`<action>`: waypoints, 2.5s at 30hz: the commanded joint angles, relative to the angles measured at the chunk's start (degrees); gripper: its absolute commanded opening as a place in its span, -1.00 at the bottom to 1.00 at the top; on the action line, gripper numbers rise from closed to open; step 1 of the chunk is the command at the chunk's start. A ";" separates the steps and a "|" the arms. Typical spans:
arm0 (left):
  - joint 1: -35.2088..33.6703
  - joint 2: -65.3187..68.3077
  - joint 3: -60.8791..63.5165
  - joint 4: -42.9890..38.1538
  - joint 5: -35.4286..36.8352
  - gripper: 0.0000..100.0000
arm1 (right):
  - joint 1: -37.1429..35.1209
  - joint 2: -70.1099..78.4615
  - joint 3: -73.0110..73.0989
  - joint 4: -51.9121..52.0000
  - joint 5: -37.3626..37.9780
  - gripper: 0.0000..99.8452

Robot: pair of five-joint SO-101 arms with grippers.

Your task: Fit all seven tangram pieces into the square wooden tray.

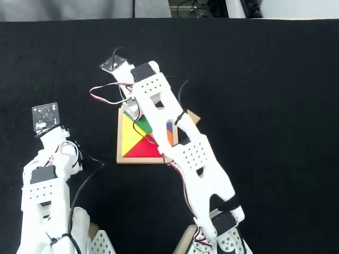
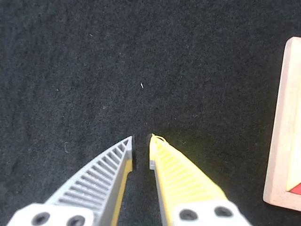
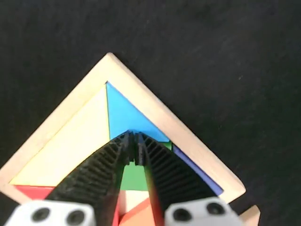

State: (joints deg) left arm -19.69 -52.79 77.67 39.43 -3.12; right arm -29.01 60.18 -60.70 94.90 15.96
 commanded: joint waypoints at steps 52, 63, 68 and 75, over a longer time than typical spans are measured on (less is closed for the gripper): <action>0.57 -0.26 -0.31 -0.88 -0.26 -0.85 | 2.90 -26.15 42.86 -14.77 0.53 -0.98; 0.57 -0.26 -0.22 -0.88 -0.26 -0.85 | 2.90 -26.33 43.03 -17.49 0.53 -0.98; 0.57 -0.26 -0.22 -0.88 -0.26 -0.85 | 2.99 -26.59 42.07 -13.36 0.53 -0.98; 0.57 -0.79 0.48 -0.97 -0.26 -0.85 | 7.38 -26.51 42.24 -13.19 0.62 -0.98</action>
State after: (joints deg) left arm -19.69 -52.79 77.93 39.43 -3.12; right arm -25.23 38.20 -17.45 81.01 16.04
